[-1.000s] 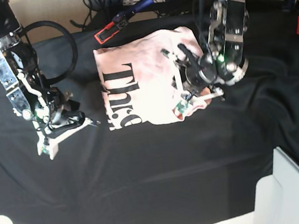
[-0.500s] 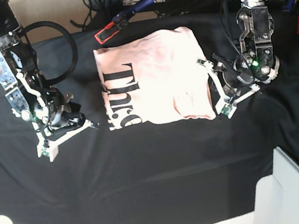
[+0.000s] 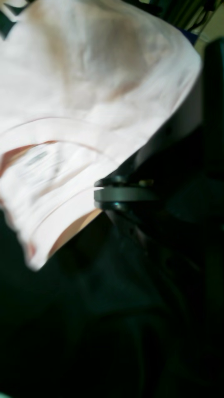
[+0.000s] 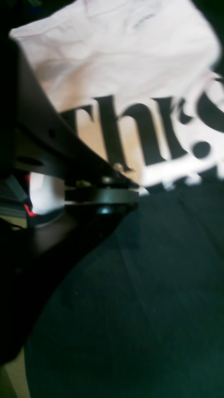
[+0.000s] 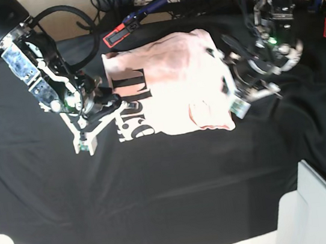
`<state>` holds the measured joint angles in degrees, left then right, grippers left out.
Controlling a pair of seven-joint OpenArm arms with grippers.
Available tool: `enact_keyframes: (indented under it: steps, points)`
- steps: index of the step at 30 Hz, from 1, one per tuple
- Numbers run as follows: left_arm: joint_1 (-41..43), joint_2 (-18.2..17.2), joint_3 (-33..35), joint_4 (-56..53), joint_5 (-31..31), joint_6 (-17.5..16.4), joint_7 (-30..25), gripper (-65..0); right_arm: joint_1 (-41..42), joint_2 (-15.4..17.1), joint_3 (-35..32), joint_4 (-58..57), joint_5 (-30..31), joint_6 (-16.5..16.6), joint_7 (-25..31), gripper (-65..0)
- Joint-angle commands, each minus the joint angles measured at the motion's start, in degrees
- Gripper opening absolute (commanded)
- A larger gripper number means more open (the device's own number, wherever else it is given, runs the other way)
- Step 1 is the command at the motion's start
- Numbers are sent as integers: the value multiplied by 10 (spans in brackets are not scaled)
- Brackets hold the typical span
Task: Fold the T-shirt properly
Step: 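Pat the folded shirt's edges with both grippers to square it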
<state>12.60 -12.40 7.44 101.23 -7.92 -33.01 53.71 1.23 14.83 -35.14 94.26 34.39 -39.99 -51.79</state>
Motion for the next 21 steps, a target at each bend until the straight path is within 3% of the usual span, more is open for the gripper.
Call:
enact_keyframes:
  steps: [1, 7, 14, 17, 21]
  points:
    - [-1, -1, 11, -2, -7, -2, -9, -650, 6, 2, 4, 8, -4, 0, 8, -650]
    - [19, 1, 33, -38, -4, -2, -10, -650, 2, 2, 5, 6, -4, 0, 9, -650]
    - [12, -14, 27, -160, -3, -2, -14, -650, -10, 6, 8, 7, -4, 0, 10, -650]
    - [12, -23, 25, -156, -8, -2, -14, -650, -10, 6, 8, 6, -4, 0, 11, -650]
    - [24, -22, -31, -73, -8, -2, -11, -650, -9, 6, 8, 9, -4, 0, 10, -650]
